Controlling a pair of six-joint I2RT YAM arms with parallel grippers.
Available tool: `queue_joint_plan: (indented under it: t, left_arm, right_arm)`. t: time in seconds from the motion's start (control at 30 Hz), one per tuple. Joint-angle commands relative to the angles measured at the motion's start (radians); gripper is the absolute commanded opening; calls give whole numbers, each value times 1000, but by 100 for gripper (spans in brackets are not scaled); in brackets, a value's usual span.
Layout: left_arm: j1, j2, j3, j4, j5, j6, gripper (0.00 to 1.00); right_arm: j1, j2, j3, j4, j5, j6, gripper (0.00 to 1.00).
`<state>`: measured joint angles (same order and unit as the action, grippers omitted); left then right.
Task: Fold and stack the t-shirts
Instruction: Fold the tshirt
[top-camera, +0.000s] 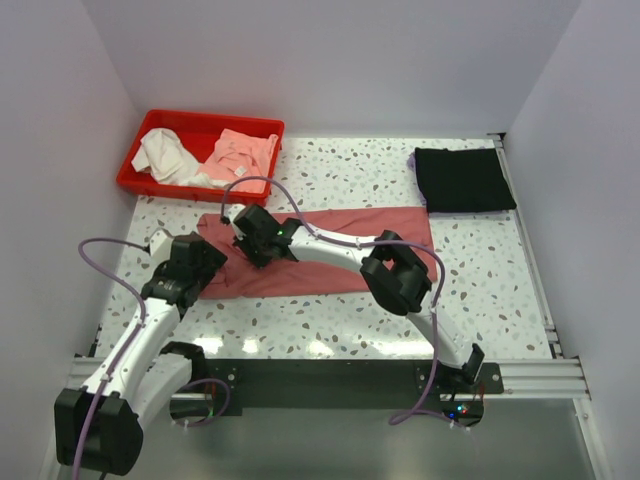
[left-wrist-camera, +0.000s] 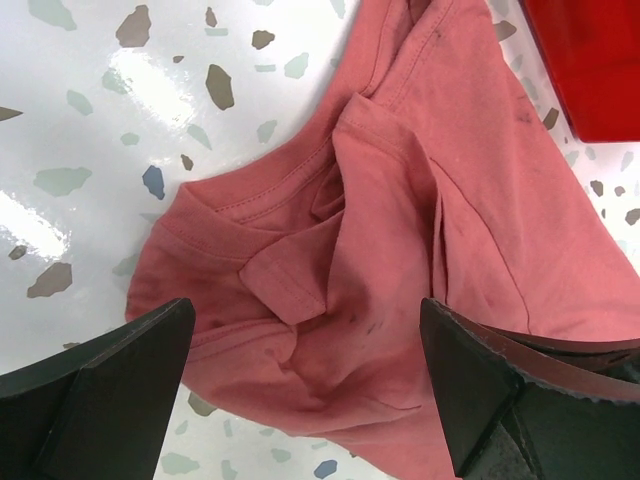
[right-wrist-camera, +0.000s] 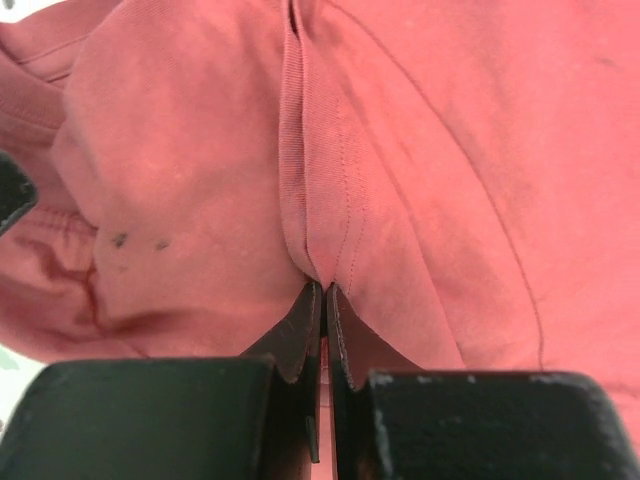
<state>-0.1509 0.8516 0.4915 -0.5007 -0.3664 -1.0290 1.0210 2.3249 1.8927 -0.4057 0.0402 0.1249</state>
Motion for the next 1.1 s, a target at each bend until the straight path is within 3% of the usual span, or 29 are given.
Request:
queue_joint_plan:
  t: [0.0, 0.47, 0.87, 1.07]
  left_arm:
    - [7, 4, 1, 63, 12, 15, 100]
    - [7, 47, 51, 136, 38, 29, 100]
    - [7, 213, 131, 269, 66, 110, 100]
    - [7, 299, 153, 346, 144, 173, 100]
  right_arm:
    - [2, -84, 34, 1, 70, -10, 0]
    - [-64, -168, -29, -41, 122, -1, 0]
    - [-136, -154, -50, -56, 61, 33, 0]
    - [-168, -151, -67, -55, 41, 35, 0]
